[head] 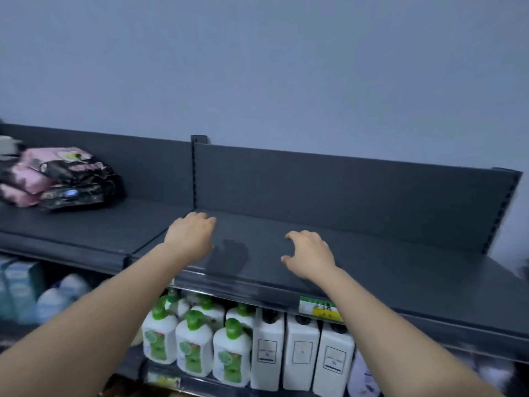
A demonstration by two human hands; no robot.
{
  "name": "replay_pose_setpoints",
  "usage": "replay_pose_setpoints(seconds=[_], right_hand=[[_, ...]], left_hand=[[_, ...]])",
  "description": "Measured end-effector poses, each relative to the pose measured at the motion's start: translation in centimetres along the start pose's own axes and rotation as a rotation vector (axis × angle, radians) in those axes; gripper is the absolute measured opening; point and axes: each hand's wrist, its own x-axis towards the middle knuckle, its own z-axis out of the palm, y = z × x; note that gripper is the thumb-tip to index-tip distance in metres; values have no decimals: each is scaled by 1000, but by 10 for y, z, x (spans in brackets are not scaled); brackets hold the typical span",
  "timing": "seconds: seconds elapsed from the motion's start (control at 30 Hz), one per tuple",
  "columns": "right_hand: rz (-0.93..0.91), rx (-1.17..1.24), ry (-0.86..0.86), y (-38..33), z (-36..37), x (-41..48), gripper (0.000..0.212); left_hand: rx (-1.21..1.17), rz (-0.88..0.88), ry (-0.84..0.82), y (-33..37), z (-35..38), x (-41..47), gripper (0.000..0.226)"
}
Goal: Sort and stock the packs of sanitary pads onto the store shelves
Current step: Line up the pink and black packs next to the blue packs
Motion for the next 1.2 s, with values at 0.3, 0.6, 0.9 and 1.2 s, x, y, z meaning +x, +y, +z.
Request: replay_pose_setpoints(seconds=[0.3,0.6,0.9,1.2], right_hand=[[-175,68,-37,-143,52,58,55],[-349,90,-80,-254,92,125,55],[-460,103,-106,-340,121,218,55],[-524,91,-126,-396,149,283,56]], left_hand=[[9,-163,-30,-146,28,-22,49],[24,-350,-49,-253,49,-21,53],[85,-447,16,-348,70,32,41],[168,-487,152,-424,87,94,53]])
